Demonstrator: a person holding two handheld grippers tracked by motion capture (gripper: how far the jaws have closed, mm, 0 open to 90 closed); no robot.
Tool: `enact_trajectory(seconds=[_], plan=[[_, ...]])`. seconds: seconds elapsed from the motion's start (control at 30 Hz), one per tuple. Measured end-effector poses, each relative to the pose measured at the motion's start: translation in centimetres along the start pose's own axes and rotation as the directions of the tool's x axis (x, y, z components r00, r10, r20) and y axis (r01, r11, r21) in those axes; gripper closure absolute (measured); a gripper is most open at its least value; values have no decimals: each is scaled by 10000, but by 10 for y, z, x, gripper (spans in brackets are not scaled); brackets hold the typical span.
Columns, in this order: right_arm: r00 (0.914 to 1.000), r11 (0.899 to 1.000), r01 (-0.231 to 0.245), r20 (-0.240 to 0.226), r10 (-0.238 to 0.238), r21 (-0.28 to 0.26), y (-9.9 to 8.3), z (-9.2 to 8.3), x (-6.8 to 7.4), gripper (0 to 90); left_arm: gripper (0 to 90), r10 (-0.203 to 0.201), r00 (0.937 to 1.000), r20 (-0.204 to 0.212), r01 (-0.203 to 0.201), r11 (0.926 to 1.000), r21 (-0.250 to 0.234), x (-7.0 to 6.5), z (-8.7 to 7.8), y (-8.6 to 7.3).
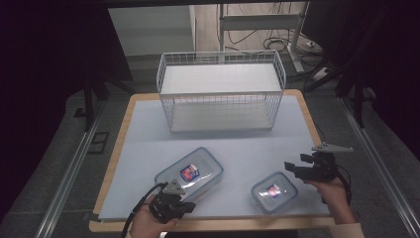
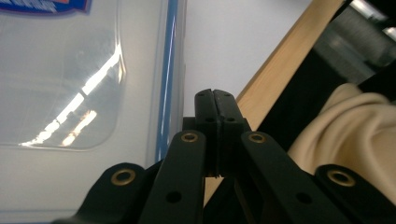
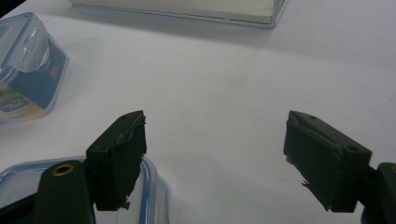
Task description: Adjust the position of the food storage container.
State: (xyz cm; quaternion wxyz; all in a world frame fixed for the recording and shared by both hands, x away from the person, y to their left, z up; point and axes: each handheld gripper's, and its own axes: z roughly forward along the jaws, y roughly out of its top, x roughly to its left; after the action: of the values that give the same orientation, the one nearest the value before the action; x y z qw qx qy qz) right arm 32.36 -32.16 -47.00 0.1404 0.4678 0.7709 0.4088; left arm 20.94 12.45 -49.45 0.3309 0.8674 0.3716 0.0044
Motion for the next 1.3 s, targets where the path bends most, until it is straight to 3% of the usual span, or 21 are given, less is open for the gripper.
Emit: enact_trajectory(seconds=[0.17, 0.33, 0.43, 0.57, 0.7, 0.87, 0.93, 1.03, 1.1, 1.17, 1.27, 1.3], plan=[[10000, 10000, 18, 4, -18, 16, 0, 1, 0, 208, 900, -273, 9974, -663, 262, 9995, -163, 14, -2, -3], [10000, 10000, 11, -2, -11, 61, -1, 2, 0, 208, 900, -483, 9951, -861, 459, 9985, -296, 29, -8, -6], [10000, 10000, -10, 79, 10, 52, -1, 2, 0, 208, 900, -845, 9924, -893, 798, 9953, -542, 44, -11, -9], [9999, 10000, -31, 100, 31, -14, 0, 2, 0, 208, 900, -1007, 9890, -1086, 941, 9935, -640, 53, -13, -11], [9999, 10000, -59, 129, 60, -35, 0, 2, 0, 209, 900, -1369, 9872, -822, 1294, 9874, -911, 58, -18, -14], [9999, 10000, -56, 125, 56, 6, -1, 2, 0, 209, 900, -1350, 9879, -760, 1256, 9851, -1171, 53, -26, -14], [9999, 10000, -30, 132, 30, -12, -1, 2, 1, 210, 900, -1342, 9902, -389, 1279, 9825, -1353, 51, -33, -14], [9998, 9999, -65, 164, 67, -101, 0, 0, 0, 211, 900, -1340, 9902, -393, 1254, 9770, -1727, 48, -49, -12], [9998, 9999, -70, 169, 72, -146, 0, -1, 0, 212, 900, -1514, 9867, -590, 1362, 9685, -2083, 51, -62, -13], [9997, 9998, -113, 209, 116, -157, 0, -2, -1, 212, 900, -1822, 9793, -882, 1572, 9589, -2362, 58, -75, -16], [9997, 9998, -117, 233, 121, -172, 1, -2, -1, 212, 900, -2510, 9602, -1229, 2119, 9406, -2653, 74, -88, -27], [9996, 9998, -111, 242, 115, -169, 1, -2, -1, 212, 900, -2972, 9446, -1393, 2538, 9305, -2639, 88, -90, -35]])
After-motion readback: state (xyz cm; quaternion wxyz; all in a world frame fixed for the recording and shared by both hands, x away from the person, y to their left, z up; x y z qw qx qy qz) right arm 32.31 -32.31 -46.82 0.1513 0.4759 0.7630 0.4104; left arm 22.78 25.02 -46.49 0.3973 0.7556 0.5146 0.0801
